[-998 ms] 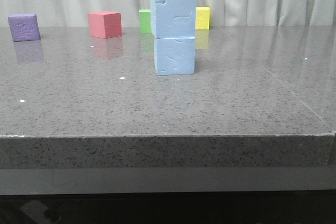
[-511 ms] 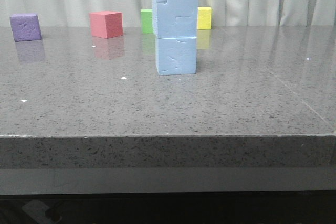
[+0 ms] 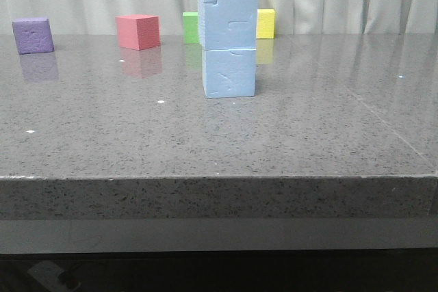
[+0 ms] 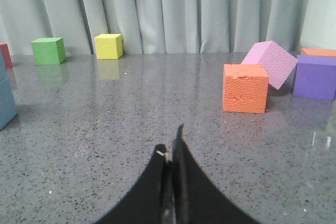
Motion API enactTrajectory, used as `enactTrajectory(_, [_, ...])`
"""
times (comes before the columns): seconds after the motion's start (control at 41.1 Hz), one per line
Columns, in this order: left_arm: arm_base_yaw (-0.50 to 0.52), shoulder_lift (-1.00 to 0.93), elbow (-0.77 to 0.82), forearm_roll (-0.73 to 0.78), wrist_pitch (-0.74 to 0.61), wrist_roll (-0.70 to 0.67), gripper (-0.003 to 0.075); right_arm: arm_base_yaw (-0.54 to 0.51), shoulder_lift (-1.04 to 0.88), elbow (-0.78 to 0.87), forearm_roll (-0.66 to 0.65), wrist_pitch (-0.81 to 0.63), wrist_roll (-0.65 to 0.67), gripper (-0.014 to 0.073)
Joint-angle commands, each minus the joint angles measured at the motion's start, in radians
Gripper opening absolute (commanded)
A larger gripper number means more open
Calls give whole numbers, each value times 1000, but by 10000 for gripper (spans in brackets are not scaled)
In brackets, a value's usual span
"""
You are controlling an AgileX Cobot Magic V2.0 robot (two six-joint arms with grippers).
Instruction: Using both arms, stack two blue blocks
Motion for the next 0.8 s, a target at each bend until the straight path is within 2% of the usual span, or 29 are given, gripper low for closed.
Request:
enactTrajectory(0.0, [2,-19,2,-7,-79,-11,-20,-5,-17,-7,11,-75,-9,-67])
enactTrajectory(0.438, [2,-19,2,-7,-79,-11,-20,-5,-17,-7,2,-69,-9,-67])
enactTrajectory(0.535, [2,-19,2,-7,-79,-11,-20,-5,-17,-7,-117,-72,39,-67])
enactTrajectory(0.633, [2,-19,2,-7,-79,-11,-20,-5,-17,-7,-233,-75,169,-67])
enactTrajectory(0.779, [2,-19,2,-7,-79,-11,-20,-5,-17,-7,-235,-76,186,-67])
